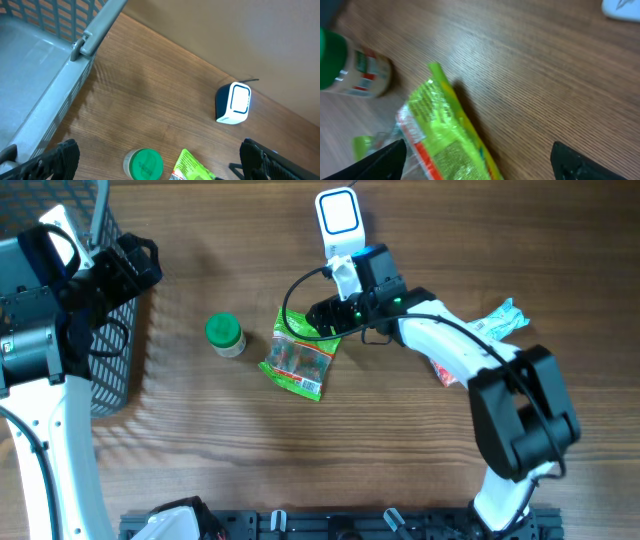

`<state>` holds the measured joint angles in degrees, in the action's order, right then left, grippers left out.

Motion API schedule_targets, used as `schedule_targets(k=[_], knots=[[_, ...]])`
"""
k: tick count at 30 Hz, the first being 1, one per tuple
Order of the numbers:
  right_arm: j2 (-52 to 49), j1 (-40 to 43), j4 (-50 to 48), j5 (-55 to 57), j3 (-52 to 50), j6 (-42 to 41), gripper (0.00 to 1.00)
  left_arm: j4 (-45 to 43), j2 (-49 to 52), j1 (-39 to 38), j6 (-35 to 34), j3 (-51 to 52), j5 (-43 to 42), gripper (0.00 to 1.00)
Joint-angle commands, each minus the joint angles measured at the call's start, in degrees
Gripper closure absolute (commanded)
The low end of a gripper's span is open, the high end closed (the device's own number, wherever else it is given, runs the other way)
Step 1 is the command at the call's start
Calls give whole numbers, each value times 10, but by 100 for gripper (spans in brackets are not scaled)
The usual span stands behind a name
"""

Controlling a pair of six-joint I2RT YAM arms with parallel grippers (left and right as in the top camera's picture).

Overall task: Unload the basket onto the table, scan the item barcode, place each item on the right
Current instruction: 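Grasp the green snack bag mid-table with the right gripper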

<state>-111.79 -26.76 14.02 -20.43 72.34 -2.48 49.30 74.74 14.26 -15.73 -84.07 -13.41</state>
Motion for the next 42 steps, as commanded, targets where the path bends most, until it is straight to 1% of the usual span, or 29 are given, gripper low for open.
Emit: schedule_targets(k=[1, 2, 3, 4, 5, 7, 10, 13, 16, 19, 21, 22, 23, 24, 26, 27, 29, 32, 38, 42], knots=[[-46, -1, -4, -7, -6, 8, 16, -1, 0, 3, -1, -5, -3, 0], [-60, -1, 0, -15, -6, 8, 27, -1, 0, 3, -1, -5, -3, 0], [-67, -1, 10, -15, -6, 8, 43, -1, 0, 3, -1, -5, -3, 0], [-69, 0, 24, -13, -6, 9, 51, -1, 0, 3, -1, -5, -3, 0], [-68, 4, 38, -12, -6, 8, 66, -1, 0, 3, -1, -5, -3, 0], [-59, 9, 63, -15, -6, 3, 82, -1, 0, 3, -1, -5, -3, 0], [-24, 21, 117, -14, -6, -27, 91, -1, 0, 3, -1, -5, -3, 0], [15, 25, 184, -5, -6, -40, 94, -1, 0, 3, -1, -5, -3, 0], [52, 25, 271, 16, -6, -56, 96, -1, 0, 3, -1, -5, -3, 0], [65, 24, 339, 16, -6, -67, 95, -1, 0, 3, -1, -5, -3, 0], [66, 24, 342, 16, -6, -66, 88, -1, 0, 3, -1, -5, -3, 0], [66, 25, 339, 16, -6, -66, 79, -1, 0, 3, -1, -5, -3, 0], [66, 25, 331, 16, -6, -65, 66, -1, 0, 3, -1, -5, -3, 0], [66, 25, 327, 16, -6, -65, 60, -1, 0, 3, -1, -5, -3, 0], [66, 25, 318, 16, -6, -65, 43, -1, 0, 3, -1, -5, -3, 0], [65, 25, 314, 18, -6, -65, 37, -1, 0, 3, -1, -5, -3, 0], [61, 25, 300, 43, -6, -65, 31, -1, 0, 3, -1, -5, -3, 0], [54, 25, 283, 52, -6, -65, 27, -1, 0, 3, -1, -5, -3, 0], [51, 7, 265, 53, -8, -65, 28, -1, 0, 3, -1, -5, -3, 0], [51, -6, 265, 82, -9, -65, 27, -1, 0, 3, -1, -5, -3, 0]])
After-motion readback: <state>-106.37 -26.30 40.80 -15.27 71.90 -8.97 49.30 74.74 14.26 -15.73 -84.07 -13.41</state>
